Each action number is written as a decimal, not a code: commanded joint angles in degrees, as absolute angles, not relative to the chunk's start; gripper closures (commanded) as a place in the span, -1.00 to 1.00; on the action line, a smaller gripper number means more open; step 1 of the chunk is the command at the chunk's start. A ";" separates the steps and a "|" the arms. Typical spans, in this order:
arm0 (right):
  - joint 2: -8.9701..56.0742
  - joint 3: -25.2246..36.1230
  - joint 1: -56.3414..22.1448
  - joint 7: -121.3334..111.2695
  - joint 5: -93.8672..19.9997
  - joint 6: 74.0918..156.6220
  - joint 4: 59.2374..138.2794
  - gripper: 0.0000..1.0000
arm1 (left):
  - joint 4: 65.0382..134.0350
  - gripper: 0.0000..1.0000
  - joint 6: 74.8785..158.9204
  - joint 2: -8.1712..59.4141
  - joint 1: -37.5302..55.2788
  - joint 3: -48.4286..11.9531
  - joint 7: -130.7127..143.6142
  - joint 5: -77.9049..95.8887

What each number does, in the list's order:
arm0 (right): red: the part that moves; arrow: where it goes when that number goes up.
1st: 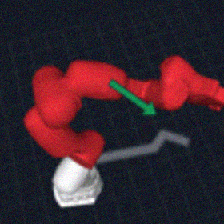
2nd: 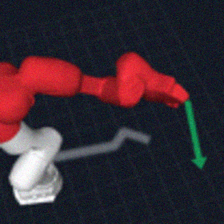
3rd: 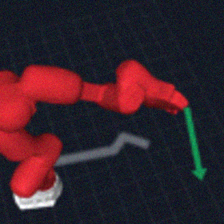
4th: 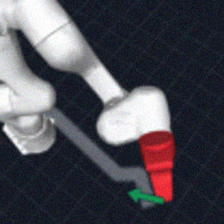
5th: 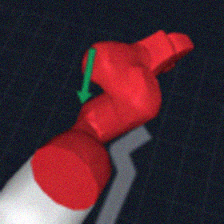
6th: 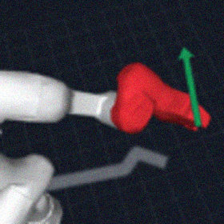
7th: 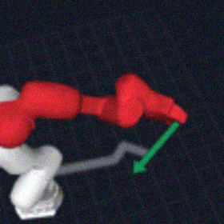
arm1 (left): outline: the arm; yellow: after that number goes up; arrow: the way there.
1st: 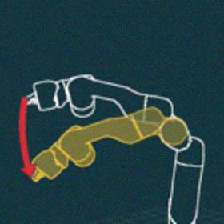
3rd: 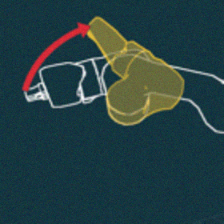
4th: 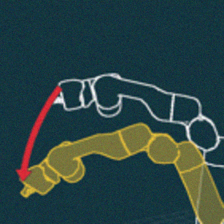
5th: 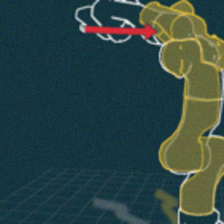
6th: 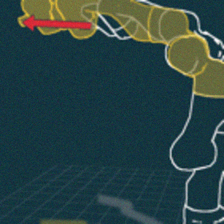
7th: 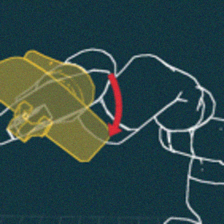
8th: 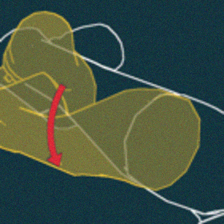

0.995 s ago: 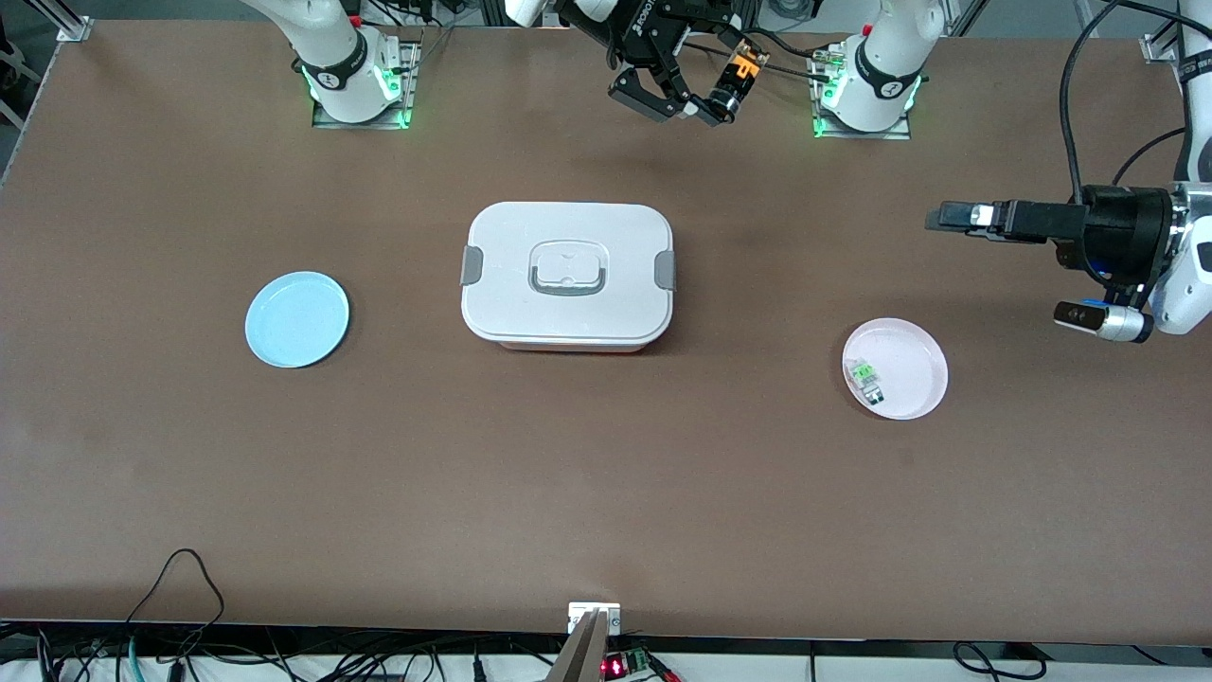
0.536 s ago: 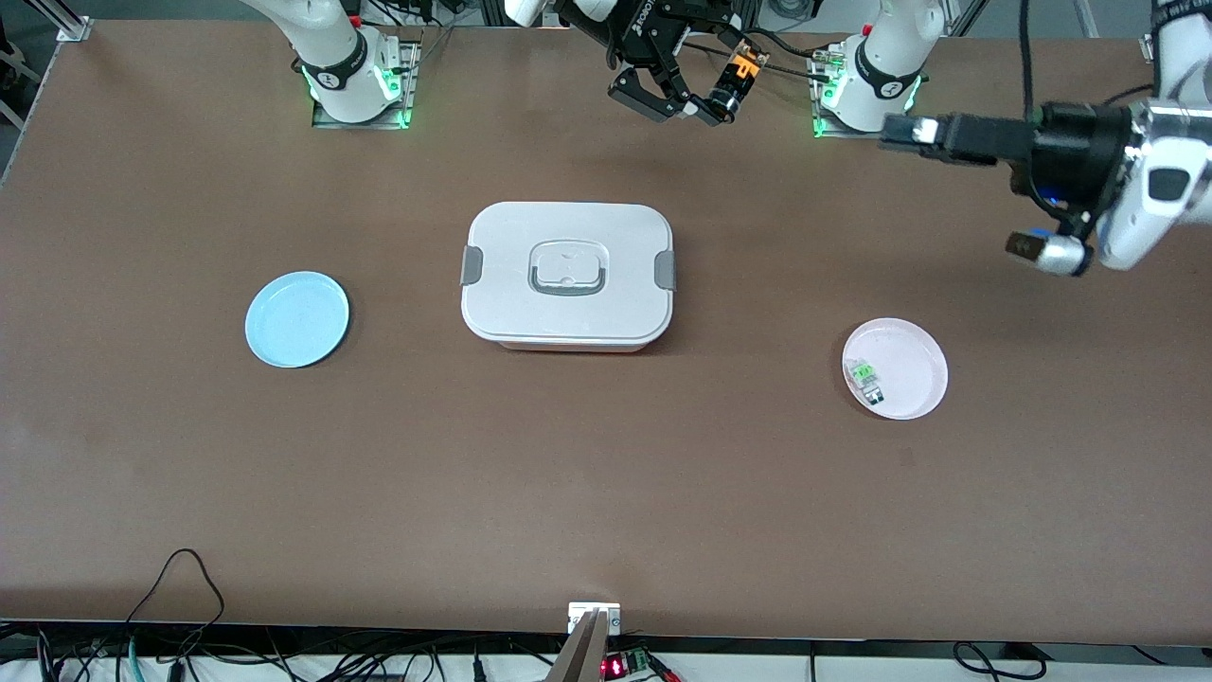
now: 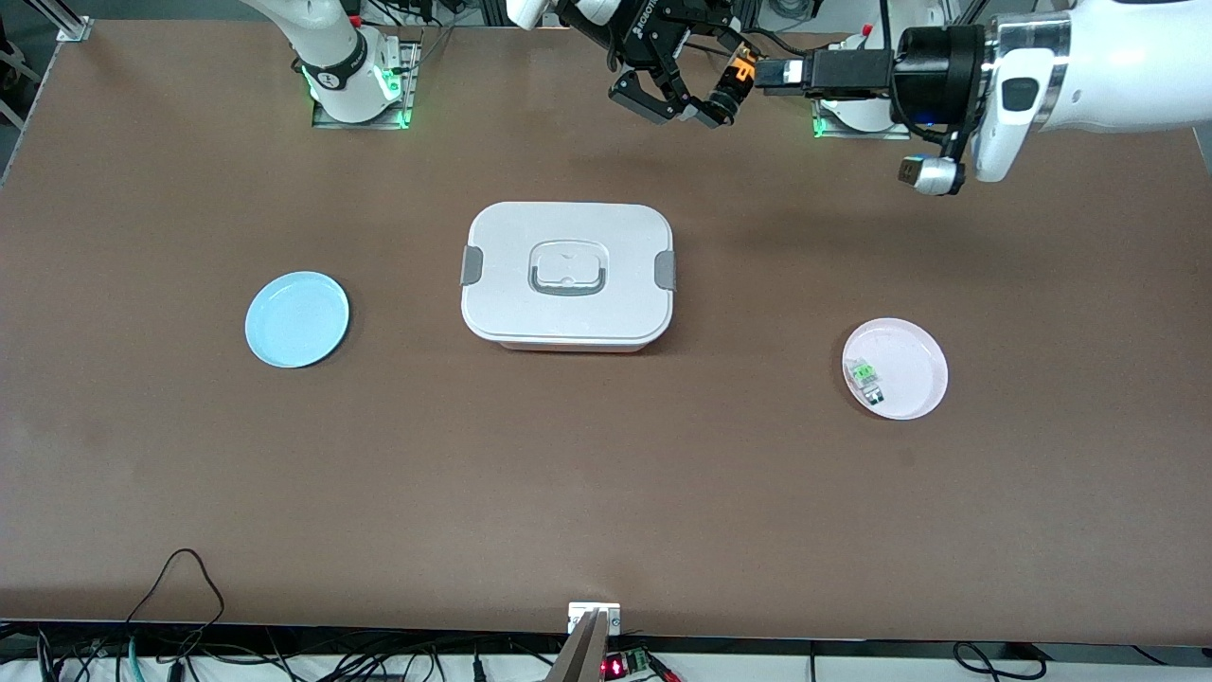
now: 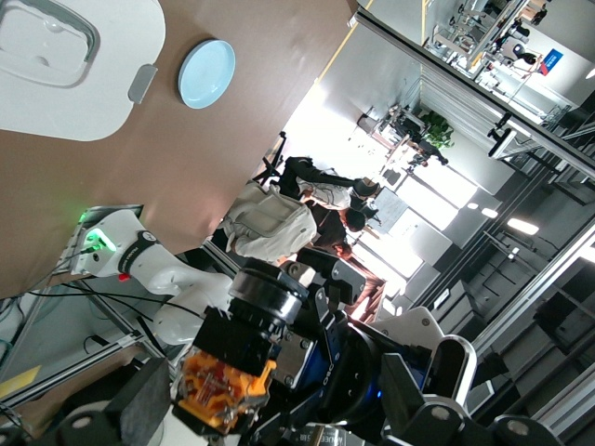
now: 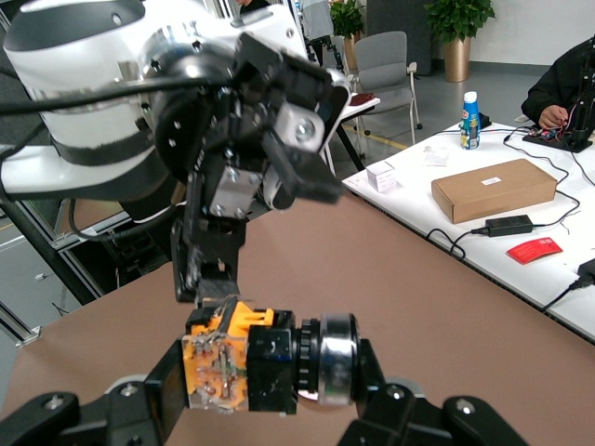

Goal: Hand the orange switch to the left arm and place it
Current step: 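Hold the switch up with the right gripper while the left gripper approaches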

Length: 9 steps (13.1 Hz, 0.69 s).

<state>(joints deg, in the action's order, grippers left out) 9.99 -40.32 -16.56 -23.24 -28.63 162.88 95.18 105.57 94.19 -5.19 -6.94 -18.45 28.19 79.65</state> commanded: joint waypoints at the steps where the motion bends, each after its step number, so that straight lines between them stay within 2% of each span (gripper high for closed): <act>1: 9.49 -40.43 -16.70 -23.03 -29.71 164.00 95.62 1.00 | 108.27 -0.98 94.48 -6.15 -8.09 -18.54 26.28 83.74; 9: 9.49 -40.43 -16.96 -22.59 -29.71 164.71 95.54 1.00 | 111.71 -0.98 94.39 -7.90 -8.09 -18.63 21.00 85.78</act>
<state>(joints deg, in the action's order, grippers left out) 9.99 -40.32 -16.67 -22.96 -28.63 163.70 95.18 110.02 94.25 -5.26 -7.54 -18.28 22.43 83.53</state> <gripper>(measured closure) 0.278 0.009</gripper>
